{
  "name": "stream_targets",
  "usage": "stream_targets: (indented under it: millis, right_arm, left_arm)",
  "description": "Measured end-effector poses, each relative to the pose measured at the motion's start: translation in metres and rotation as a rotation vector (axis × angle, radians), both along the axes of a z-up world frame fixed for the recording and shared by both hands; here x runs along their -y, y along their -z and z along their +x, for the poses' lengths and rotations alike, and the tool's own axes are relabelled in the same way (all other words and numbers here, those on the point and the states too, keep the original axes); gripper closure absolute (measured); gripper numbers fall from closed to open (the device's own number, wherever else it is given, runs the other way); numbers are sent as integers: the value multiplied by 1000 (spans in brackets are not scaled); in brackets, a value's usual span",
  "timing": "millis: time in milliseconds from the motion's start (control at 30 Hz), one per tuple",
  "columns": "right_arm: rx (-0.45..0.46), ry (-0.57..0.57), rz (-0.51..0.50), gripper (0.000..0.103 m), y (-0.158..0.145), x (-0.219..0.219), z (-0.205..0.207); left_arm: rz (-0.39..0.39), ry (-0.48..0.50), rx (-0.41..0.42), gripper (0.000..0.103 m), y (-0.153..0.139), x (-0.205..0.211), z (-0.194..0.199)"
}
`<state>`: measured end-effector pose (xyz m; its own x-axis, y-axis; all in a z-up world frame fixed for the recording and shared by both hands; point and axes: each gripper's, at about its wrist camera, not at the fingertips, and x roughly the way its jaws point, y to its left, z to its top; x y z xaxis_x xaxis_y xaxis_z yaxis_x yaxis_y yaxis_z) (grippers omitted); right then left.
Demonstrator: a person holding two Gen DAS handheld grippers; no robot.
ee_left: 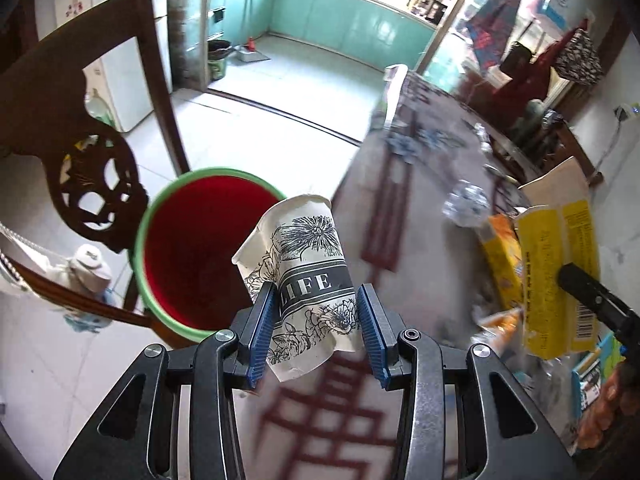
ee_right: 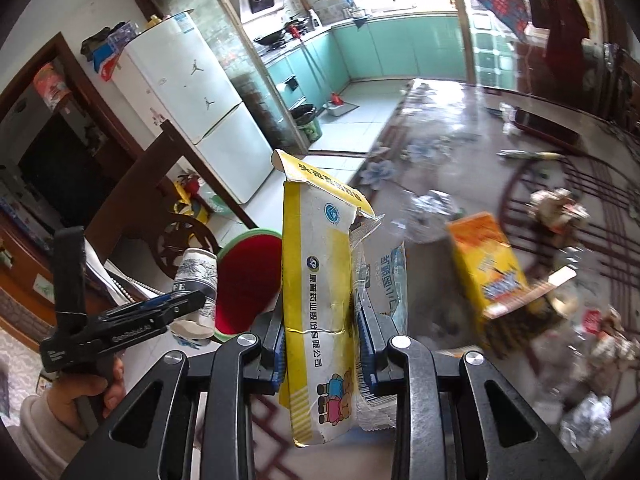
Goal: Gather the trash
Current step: 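Carry the paper cup and yellow carton over the red bucket with both tools, then open the left tool to drop the cup while the right tool drops the carton into the bucket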
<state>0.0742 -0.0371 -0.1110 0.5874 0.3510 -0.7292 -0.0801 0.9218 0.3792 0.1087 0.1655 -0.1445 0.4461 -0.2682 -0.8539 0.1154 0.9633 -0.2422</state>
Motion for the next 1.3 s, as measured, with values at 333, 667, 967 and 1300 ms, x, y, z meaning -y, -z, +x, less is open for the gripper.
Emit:
stream_targets:
  millis: [333, 667, 967, 1300]
  right_arm:
    - [-36, -109, 10, 77, 14, -79, 76]
    - [-107, -165, 26, 77, 45, -119, 116]
    - [-140, -185, 32, 77, 61, -126, 127]
    - [-103, -162, 40, 57, 58, -122, 128]
  left_arm:
    - [19, -69, -17, 63, 17, -50, 43]
    - [32, -103, -49, 63, 29, -76, 70]
    - [36, -101, -81, 63, 40, -75, 78]
    - [49, -158, -44, 24, 32, -80, 75]
